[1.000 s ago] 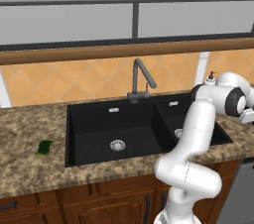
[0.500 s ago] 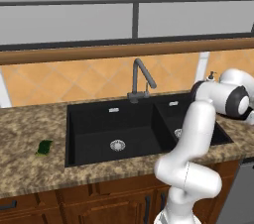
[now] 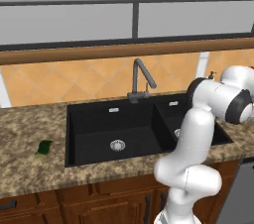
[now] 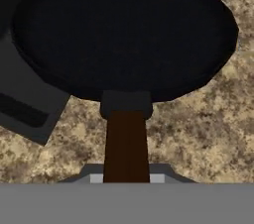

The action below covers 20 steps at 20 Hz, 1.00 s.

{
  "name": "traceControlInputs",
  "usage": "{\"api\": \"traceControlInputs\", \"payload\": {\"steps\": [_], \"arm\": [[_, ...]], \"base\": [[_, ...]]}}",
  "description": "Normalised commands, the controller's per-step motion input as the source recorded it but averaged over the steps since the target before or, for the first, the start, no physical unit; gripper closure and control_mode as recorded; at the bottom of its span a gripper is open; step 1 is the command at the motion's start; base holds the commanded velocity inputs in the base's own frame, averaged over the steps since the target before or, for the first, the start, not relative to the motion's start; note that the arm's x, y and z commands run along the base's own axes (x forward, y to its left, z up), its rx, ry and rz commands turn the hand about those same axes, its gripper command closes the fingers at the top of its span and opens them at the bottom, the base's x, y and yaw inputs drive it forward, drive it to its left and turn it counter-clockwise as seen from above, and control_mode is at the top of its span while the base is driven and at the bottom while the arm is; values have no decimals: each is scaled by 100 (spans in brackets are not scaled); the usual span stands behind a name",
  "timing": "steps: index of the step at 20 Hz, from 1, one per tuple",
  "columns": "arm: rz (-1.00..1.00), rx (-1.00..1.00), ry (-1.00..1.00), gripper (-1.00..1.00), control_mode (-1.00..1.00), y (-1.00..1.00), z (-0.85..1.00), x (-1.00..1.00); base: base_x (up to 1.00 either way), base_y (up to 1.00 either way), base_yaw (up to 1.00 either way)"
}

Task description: Pick the pan and sponge and place them into the sink. Then turn on the water.

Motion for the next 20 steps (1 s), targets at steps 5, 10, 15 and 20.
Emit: {"api": "traceControlInputs", "payload": {"steps": [5,10,15,20], "arm": [[10,5,-19,100,-100,50,66,0],[13,3,-10,100,-100,59,50,0],[20,0,0,100,-100,79,18,0],[24,0,0,100,-100,85,6,-5]], "base": [[0,0,0],[0,0,0],[0,0,0],[0,0,0]]}}
